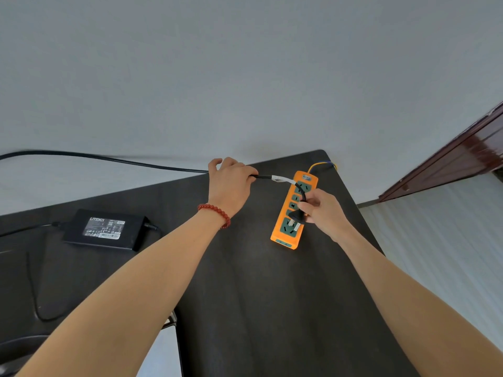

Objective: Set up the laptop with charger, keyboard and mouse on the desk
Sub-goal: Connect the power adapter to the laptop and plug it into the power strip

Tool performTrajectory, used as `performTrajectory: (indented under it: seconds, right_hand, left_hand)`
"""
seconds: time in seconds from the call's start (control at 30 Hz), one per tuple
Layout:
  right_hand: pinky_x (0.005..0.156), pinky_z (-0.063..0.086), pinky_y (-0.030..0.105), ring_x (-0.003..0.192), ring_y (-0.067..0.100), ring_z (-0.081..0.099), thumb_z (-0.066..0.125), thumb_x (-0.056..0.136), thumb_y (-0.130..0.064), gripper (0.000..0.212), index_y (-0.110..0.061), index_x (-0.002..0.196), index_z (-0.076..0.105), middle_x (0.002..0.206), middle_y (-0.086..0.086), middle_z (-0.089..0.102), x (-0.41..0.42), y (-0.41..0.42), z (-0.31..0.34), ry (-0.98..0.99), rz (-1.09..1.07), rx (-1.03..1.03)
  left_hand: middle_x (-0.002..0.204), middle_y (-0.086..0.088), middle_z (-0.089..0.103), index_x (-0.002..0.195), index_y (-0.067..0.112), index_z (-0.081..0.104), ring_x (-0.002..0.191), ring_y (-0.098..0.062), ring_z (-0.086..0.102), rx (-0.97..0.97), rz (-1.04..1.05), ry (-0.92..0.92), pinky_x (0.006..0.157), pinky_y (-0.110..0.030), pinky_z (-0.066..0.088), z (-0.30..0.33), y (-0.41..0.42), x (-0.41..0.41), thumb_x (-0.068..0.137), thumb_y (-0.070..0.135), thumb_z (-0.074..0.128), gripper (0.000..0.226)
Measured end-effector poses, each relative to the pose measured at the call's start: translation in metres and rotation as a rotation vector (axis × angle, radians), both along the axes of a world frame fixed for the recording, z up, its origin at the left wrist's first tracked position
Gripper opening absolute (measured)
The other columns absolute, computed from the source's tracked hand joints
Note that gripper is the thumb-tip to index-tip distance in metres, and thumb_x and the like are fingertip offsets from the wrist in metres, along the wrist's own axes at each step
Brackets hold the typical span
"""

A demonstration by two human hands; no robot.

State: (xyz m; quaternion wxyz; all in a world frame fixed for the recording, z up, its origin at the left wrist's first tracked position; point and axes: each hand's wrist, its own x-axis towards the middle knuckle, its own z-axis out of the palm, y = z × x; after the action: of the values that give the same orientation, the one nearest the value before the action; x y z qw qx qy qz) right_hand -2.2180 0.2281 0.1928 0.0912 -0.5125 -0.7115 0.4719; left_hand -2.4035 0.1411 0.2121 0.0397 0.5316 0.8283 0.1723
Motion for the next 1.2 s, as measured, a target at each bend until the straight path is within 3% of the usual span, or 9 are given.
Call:
performTrajectory:
  seconds: [0.17,0.27,0.33,0.53,0.7,0.8,0.93,1.2]
  right_hand:
    - [0.083,0.055,0.042,0.094,0.023,0.065,0.059,0.088,-0.019,0.011,-0.012,0.092,0.053,0.097,0.008,0.066,0.002,-0.001,-0.001,-0.031,0.014,0.091]
    - [0.073,0.056,0.032,0.090,0.019,0.066,0.060,0.088,-0.022,0.012,-0.015,0.090,0.050,0.092,0.002,0.064,0.003,-0.003,-0.003,-0.046,0.005,0.132]
    - [0.061,0.050,0.019,0.086,0.015,0.064,0.060,0.088,-0.023,0.014,-0.016,0.090,0.049,0.092,-0.001,0.062,0.002,-0.005,-0.004,-0.065,0.017,0.170]
    - [0.056,0.041,0.012,0.083,0.010,0.058,0.059,0.089,-0.025,0.015,-0.017,0.091,0.046,0.093,-0.003,0.058,-0.001,-0.010,-0.005,-0.105,0.032,0.244]
    - [0.054,0.042,0.013,0.081,0.011,0.059,0.058,0.089,-0.027,0.018,-0.014,0.093,0.046,0.092,0.000,0.059,-0.003,-0.006,-0.004,-0.147,0.068,0.242]
    - [0.068,0.053,0.028,0.091,0.018,0.063,0.058,0.089,-0.026,0.024,-0.006,0.100,0.050,0.102,0.008,0.063,-0.002,-0.003,-0.004,-0.125,0.050,0.193]
    - [0.079,0.057,0.040,0.098,0.025,0.065,0.058,0.090,-0.023,0.028,-0.001,0.105,0.050,0.108,0.013,0.064,-0.001,-0.001,-0.002,-0.121,0.026,0.159]
    - [0.068,0.055,0.034,0.080,0.018,0.063,0.057,0.089,-0.031,0.021,-0.015,0.086,0.043,0.085,0.002,0.061,-0.002,-0.015,-0.003,-0.232,0.117,0.366]
  left_hand:
    - [0.102,0.003,0.069,0.107,0.025,0.066,0.115,-0.018,0.046,-0.023,0.016,0.011,0.105,-0.041,0.018,0.001,0.002,0.001,0.096,0.023,0.042,0.026]
    - [0.104,0.003,0.069,0.108,0.025,0.066,0.115,-0.019,0.046,-0.033,0.017,0.000,0.106,-0.042,0.018,0.002,0.003,0.001,0.096,0.022,0.042,0.026]
    - [0.104,0.002,0.069,0.108,0.024,0.065,0.115,-0.019,0.046,-0.035,0.022,-0.008,0.106,-0.042,0.017,0.002,0.002,0.000,0.097,0.022,0.041,0.027]
    - [0.105,0.002,0.069,0.107,0.024,0.066,0.115,-0.020,0.046,-0.036,0.038,-0.026,0.106,-0.042,0.017,0.002,0.002,-0.002,0.096,0.020,0.042,0.027]
    - [0.105,0.002,0.069,0.108,0.023,0.066,0.115,-0.020,0.047,-0.015,0.042,-0.031,0.106,-0.042,0.017,0.003,0.003,-0.002,0.096,0.020,0.042,0.027]
    - [0.106,0.002,0.069,0.108,0.025,0.066,0.115,-0.020,0.047,-0.028,0.029,-0.018,0.106,-0.043,0.017,0.003,0.004,0.000,0.096,0.021,0.042,0.027]
    - [0.106,0.001,0.068,0.109,0.025,0.065,0.114,-0.020,0.048,-0.038,0.003,-0.004,0.106,-0.043,0.018,0.002,0.006,0.003,0.097,0.022,0.042,0.026]
    - [0.104,0.002,0.068,0.107,0.025,0.066,0.112,-0.020,0.048,-0.035,0.016,-0.013,0.106,-0.042,0.017,0.000,-0.002,-0.007,0.096,0.020,0.043,0.026]
